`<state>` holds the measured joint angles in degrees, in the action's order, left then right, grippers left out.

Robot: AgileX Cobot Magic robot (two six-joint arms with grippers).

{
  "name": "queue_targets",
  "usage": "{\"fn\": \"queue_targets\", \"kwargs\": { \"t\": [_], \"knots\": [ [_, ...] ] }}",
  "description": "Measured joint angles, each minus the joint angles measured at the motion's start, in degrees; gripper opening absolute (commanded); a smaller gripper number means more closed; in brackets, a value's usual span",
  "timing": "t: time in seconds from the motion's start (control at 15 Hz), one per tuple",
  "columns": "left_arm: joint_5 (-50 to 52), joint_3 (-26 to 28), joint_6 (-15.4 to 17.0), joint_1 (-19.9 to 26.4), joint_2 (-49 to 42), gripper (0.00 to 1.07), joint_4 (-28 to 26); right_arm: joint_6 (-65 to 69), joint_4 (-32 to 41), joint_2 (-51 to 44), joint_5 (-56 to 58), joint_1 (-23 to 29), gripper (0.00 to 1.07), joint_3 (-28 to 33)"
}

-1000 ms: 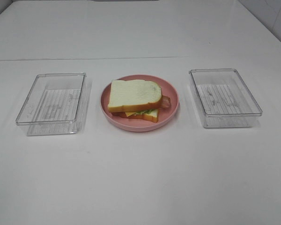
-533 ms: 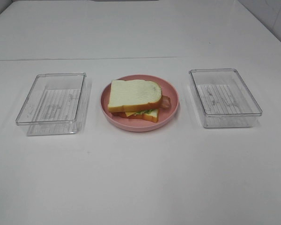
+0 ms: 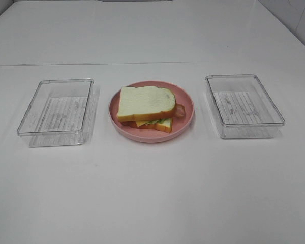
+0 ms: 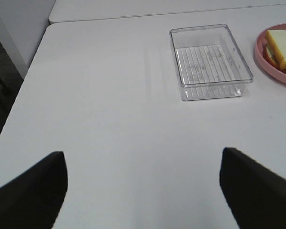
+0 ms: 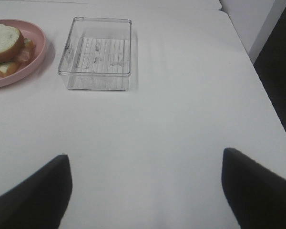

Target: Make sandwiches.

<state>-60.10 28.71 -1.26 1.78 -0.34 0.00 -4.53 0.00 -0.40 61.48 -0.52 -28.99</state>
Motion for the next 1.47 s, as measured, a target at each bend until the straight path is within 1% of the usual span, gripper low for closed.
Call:
{"fn": "queue_targets", "kwargs": {
  "t": [0.2,0.33,0.47,1.47],
  "knots": [
    [0.0,0.0,-0.2,0.0,0.0,0.83,-1.3,0.0,0.0,0.0,0.0,0.0,0.8,0.0],
    [0.0,0.0,-2.3,0.0,0.0,0.83,-3.3,0.0,0.0,0.0,0.0,0.0,0.8,0.0],
    [0.0,0.0,-3.0,0.0,0.0,0.83,-4.0,0.0,0.0,0.0,0.0,0.0,0.8,0.0],
    [0.0,0.0,-3.0,0.0,0.0,0.83,-4.1,0.0,0.0,0.0,0.0,0.0,0.8,0.0]
  ]
}}
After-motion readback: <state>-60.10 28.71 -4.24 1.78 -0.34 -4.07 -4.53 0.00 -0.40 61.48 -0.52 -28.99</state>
